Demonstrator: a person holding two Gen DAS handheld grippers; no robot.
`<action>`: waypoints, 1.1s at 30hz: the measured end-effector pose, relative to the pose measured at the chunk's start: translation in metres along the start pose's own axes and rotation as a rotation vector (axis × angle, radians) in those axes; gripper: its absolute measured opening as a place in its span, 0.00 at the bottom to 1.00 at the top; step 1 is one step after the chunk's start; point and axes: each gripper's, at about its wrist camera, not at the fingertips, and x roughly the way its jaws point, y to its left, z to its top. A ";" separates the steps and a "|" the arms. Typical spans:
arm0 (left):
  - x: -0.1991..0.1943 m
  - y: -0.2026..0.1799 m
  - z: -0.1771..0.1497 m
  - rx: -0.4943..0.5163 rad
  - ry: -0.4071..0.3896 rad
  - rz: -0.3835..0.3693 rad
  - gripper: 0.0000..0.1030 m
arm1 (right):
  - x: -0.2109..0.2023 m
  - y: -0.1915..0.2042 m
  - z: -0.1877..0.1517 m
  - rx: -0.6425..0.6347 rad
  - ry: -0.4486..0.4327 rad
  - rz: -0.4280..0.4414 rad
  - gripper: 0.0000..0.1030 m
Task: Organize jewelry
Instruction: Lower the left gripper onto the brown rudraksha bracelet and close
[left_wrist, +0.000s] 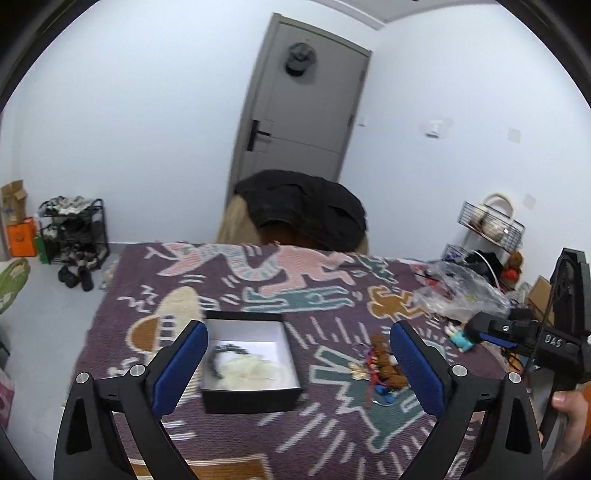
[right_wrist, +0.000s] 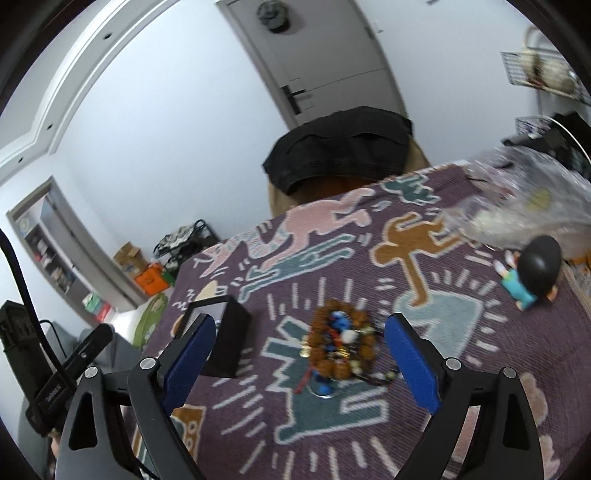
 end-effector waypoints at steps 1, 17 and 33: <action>0.004 -0.006 0.000 0.010 0.011 -0.008 0.96 | -0.001 -0.006 -0.002 0.015 -0.001 -0.008 0.91; 0.073 -0.075 -0.009 0.084 0.222 -0.139 0.55 | 0.023 -0.086 -0.033 0.189 0.089 -0.049 0.53; 0.160 -0.113 -0.040 0.102 0.455 -0.142 0.41 | 0.038 -0.122 -0.047 0.264 0.120 -0.031 0.47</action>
